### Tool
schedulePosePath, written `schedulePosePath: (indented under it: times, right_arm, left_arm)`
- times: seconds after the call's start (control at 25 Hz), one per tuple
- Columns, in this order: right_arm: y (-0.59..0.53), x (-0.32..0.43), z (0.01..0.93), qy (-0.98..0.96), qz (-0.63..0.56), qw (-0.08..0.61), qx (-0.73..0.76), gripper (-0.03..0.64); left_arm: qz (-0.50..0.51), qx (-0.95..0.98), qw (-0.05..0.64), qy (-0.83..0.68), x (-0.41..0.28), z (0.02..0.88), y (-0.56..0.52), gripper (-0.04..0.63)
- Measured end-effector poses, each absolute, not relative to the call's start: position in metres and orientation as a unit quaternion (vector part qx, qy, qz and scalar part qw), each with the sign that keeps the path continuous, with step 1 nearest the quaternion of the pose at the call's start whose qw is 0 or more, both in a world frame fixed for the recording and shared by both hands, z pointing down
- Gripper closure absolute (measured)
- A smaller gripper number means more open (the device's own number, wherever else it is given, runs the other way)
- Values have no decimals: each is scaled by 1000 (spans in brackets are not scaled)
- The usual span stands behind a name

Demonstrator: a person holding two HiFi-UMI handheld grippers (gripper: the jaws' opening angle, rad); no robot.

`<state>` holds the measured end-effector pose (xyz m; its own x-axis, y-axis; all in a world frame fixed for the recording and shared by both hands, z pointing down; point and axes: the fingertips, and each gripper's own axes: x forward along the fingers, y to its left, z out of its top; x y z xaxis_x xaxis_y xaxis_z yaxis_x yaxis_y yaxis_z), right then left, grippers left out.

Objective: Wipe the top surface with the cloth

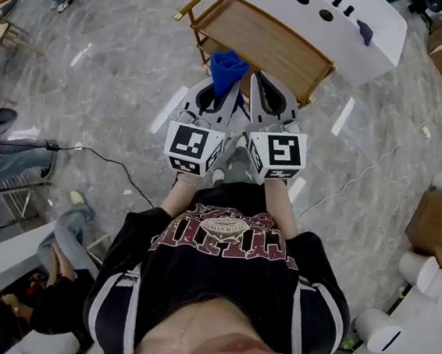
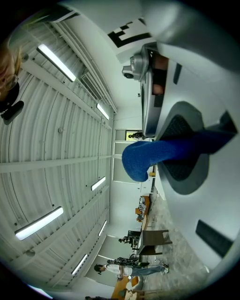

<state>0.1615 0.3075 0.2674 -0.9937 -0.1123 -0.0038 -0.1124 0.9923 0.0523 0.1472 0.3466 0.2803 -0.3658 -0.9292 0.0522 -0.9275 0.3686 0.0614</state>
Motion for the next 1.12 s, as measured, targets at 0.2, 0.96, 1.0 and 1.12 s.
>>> schedulePosePath:
  times: [0.2, 0.96, 1.0, 1.12]
  right_arm:
    - [296, 120, 269, 999, 28, -2, -39, 598]
    - [185, -27, 254, 1000, 24, 15, 7, 598]
    - [179, -30, 254, 1000, 24, 16, 8, 598]
    - [161, -37, 255, 1000, 21, 17, 8, 598]
  left_arm:
    - [-13, 549, 39, -835, 108, 280, 334, 495]
    - [3, 513, 23, -858, -32, 264, 218, 495]
    - [3, 512, 25, -859, -34, 264, 211, 495]
    - [2, 511, 27, -859, -42, 265, 193, 495]
